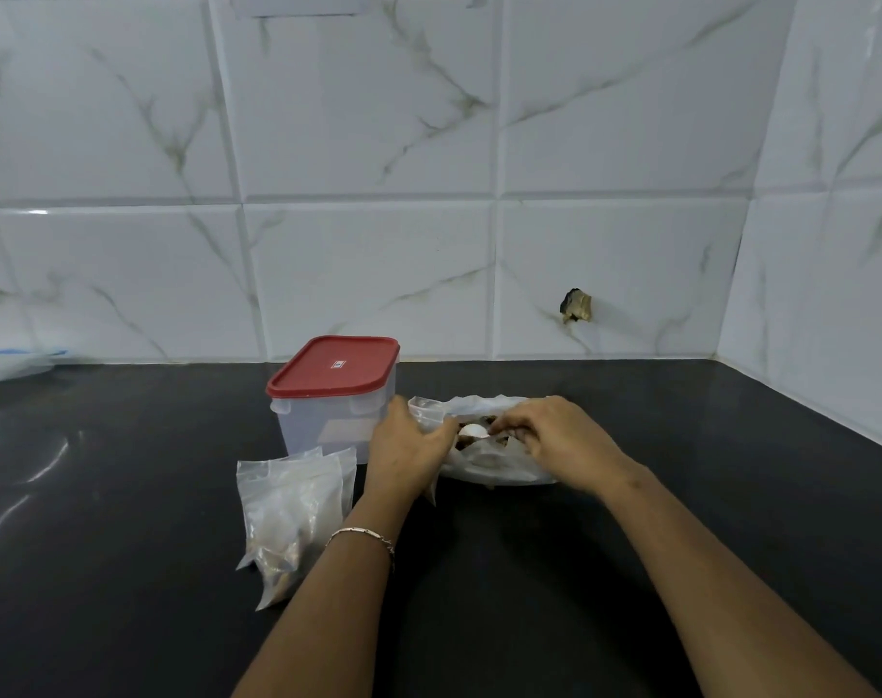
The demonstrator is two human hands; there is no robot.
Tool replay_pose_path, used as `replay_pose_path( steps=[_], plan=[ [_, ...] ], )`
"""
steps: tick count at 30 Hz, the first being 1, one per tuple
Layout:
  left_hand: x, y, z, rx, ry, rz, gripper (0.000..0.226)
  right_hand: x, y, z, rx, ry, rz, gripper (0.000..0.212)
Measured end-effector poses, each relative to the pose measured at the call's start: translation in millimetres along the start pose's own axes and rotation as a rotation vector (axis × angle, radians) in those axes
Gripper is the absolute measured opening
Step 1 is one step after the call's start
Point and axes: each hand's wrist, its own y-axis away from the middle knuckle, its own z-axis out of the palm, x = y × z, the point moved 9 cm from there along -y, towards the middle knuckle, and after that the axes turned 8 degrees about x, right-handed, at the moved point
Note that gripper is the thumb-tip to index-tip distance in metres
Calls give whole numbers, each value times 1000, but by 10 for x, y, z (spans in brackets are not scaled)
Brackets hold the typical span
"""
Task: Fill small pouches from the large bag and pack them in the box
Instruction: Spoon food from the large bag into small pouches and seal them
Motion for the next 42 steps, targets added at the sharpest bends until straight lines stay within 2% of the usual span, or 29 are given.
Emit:
replay_pose_path(
  steps=[6,10,18,21,24,27,31,34,36,39,42],
  plan=[
    [-15,-26,83,-46,-113,35,52,-76,-56,79,47,111,-41,32],
    [-40,-28,91,-73,-112,29,51,-66,-96,145,29,-10,7,30],
    [-89,-12,89,-105,6,-61,47,298,46,182,-135,-546,393,30],
    [-90,-9,94,-116,35,-67,35,365,64,231,-164,-611,516,34],
    [-71,-8,115,-128,100,-63,34,389,38,273,-173,-604,568,37],
    [-61,0,145,-149,208,-78,36,376,28,305,-188,-574,537,39],
    [-94,17,207,-199,366,-141,36,349,29,362,-278,-517,409,42],
    [-89,18,231,-213,436,-164,35,313,42,357,-313,-458,296,33],
    [-77,26,239,-221,477,-174,33,285,34,293,-250,-296,233,23],
    [-84,30,253,-229,503,-186,34,181,7,183,-125,-38,125,21],
    [-58,49,240,-227,516,-182,37,99,9,159,-123,9,86,23]
  ],
)
